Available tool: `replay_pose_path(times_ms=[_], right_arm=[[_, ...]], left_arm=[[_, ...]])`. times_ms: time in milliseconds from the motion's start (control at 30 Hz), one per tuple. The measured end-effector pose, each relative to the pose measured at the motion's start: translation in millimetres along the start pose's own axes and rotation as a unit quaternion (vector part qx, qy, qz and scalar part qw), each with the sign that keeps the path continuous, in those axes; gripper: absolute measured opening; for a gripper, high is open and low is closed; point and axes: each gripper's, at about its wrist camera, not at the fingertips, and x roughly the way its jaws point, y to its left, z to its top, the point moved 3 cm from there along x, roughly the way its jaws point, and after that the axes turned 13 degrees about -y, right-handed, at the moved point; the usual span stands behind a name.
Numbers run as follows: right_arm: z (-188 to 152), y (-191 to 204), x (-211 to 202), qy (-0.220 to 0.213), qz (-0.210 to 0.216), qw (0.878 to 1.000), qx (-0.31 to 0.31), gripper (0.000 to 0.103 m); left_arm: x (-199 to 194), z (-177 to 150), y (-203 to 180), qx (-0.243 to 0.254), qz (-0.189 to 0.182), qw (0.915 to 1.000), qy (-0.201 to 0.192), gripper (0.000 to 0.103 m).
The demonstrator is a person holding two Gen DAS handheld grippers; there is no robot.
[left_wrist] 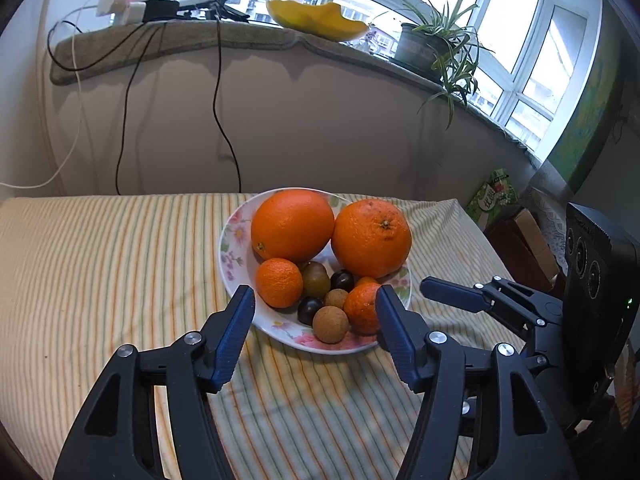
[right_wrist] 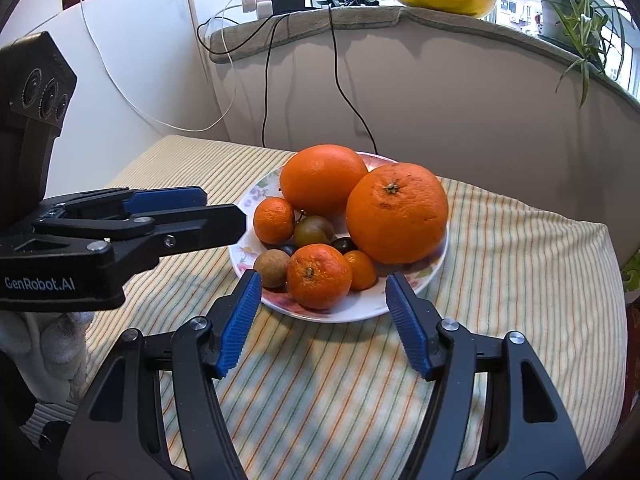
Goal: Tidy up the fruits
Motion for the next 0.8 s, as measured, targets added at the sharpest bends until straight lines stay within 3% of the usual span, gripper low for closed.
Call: replay_pose_path(times_ms=[67,133,167,800], right_arm=[[-0.4,-1.2,-3.1,-0.001,-0.004,1.0,0.002,0.069],[-0.7,-2.1,-6.9,-0.004,-0.009,1.0,0.005,0.087],[-0.4,-2.7,-10.5,-0.012,-0.014,1.0,0.006,0.09],[2.8,-12.4,-42.9,-0.042,-0.038,0.998,0.035,0.091]], left_arm=[[-2.8,0.8,-1.1,0.006,0.008,0.9999,-0.003,0.07],[-5.7,1.0,-1.7,0.01,0.014,0.9998,-0.006,0.071],[-7.3,1.1,-2.2,0.012,0.017,0.9998,-0.007,0.073],[-37.3,-1.1,-14.1,0.039,0.057,0.9969,-0.039,0.078]])
